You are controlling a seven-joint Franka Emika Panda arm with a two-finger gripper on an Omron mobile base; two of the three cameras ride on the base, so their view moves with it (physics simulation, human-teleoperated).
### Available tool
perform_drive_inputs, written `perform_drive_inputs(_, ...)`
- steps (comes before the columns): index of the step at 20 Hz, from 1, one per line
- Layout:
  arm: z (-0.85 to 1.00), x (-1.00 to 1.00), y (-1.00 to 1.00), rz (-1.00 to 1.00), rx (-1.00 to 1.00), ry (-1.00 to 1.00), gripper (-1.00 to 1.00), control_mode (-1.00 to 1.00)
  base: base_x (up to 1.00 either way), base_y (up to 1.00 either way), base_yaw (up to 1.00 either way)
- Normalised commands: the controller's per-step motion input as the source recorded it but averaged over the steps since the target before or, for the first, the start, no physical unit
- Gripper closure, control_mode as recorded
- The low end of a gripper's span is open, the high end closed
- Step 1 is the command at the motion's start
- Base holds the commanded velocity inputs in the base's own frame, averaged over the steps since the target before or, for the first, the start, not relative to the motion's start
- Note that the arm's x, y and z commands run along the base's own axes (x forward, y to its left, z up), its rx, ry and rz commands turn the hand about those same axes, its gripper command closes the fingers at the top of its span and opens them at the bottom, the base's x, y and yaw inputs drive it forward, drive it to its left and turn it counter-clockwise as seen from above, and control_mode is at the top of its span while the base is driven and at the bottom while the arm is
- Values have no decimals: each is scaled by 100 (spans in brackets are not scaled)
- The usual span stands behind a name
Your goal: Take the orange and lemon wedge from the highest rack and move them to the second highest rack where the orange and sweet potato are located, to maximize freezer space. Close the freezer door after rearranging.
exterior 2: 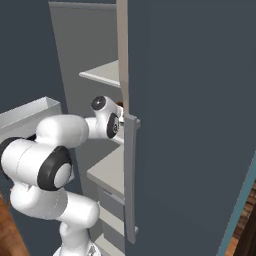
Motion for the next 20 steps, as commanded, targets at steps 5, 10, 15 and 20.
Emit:
perform_drive_inputs(5,-15,23,-13,-5,0,0,100,-100,0,0,0)
perform_drive_inputs(10,-17,24,-13,0,0,0,100,-100,0,0,0)
perform_drive_inputs(15,-17,28,-13,0,0,0,100,-100,0,0,0)
perform_drive_inputs(20,-16,32,-10,0,0,0,-100,-100,0,0,0)
